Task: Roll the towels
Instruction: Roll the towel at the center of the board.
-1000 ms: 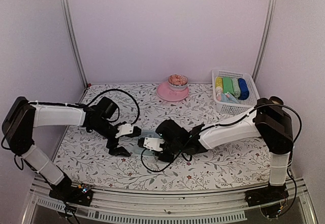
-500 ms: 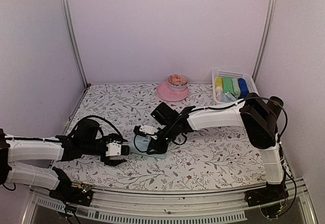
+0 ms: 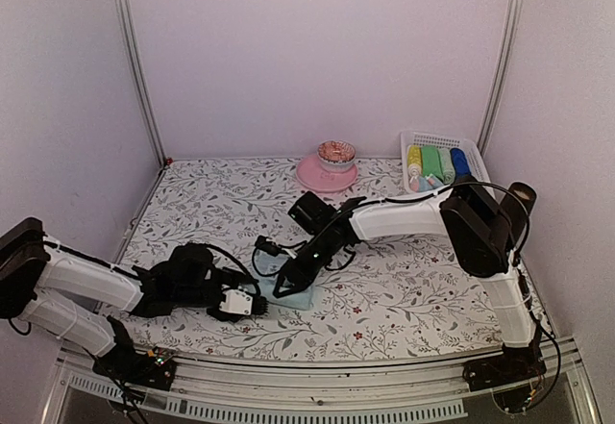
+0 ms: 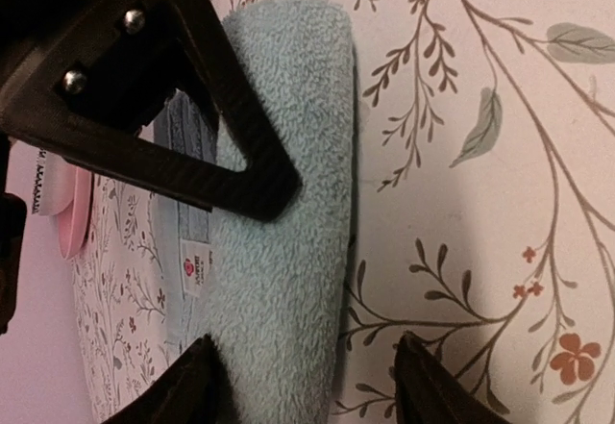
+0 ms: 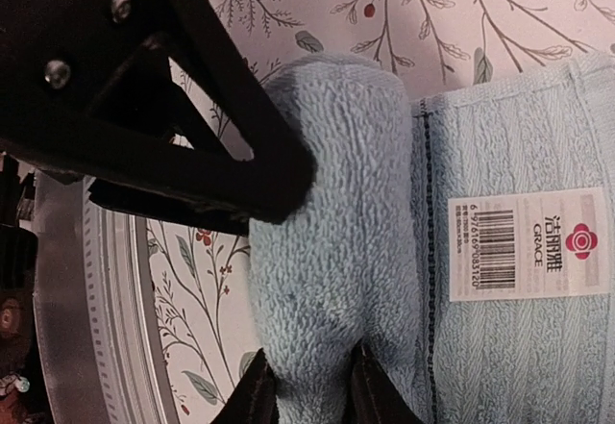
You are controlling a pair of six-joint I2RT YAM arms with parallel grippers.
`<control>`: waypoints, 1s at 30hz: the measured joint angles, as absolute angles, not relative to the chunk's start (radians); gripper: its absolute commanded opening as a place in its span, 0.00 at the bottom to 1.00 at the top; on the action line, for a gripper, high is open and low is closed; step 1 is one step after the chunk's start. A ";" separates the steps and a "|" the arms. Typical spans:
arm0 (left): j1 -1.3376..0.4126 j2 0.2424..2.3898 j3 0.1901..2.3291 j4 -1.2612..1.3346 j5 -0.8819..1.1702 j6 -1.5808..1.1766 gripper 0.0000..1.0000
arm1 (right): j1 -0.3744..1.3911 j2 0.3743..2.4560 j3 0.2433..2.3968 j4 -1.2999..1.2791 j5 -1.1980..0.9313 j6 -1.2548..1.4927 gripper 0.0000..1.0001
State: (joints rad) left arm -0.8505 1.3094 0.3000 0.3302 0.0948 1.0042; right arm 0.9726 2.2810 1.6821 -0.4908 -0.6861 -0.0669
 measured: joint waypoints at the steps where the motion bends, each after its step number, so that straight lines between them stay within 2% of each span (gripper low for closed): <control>1: -0.855 1.330 0.302 0.344 0.083 1.006 0.57 | 0.972 2.282 1.682 -0.491 -0.693 -0.061 0.25; 5: -0.871 1.403 0.315 0.408 0.034 1.011 0.46 | 0.971 2.288 1.682 -0.490 -0.717 -0.039 0.25; 12: -0.890 1.438 0.323 0.455 -0.001 1.020 0.35 | 0.958 2.294 1.682 -0.490 -0.749 -0.033 0.26; 15: -0.895 1.470 0.333 0.464 -0.015 1.021 0.12 | 0.954 2.295 1.682 -0.490 -0.760 -0.033 0.28; 16: -0.897 1.482 0.339 0.464 -0.020 1.033 0.01 | 0.952 2.296 1.682 -0.490 -0.764 -0.033 0.29; 20: -0.902 1.503 0.374 0.435 -0.034 1.039 0.00 | 0.945 2.296 1.682 -0.501 -0.771 -0.039 0.43; 26: -0.902 1.506 0.482 0.241 -0.014 1.032 0.00 | 0.941 2.246 1.632 -0.497 -0.715 -0.071 0.63; 30: -0.885 1.513 0.590 0.042 0.038 1.013 0.00 | 0.942 2.138 1.526 -0.484 -0.593 -0.103 0.71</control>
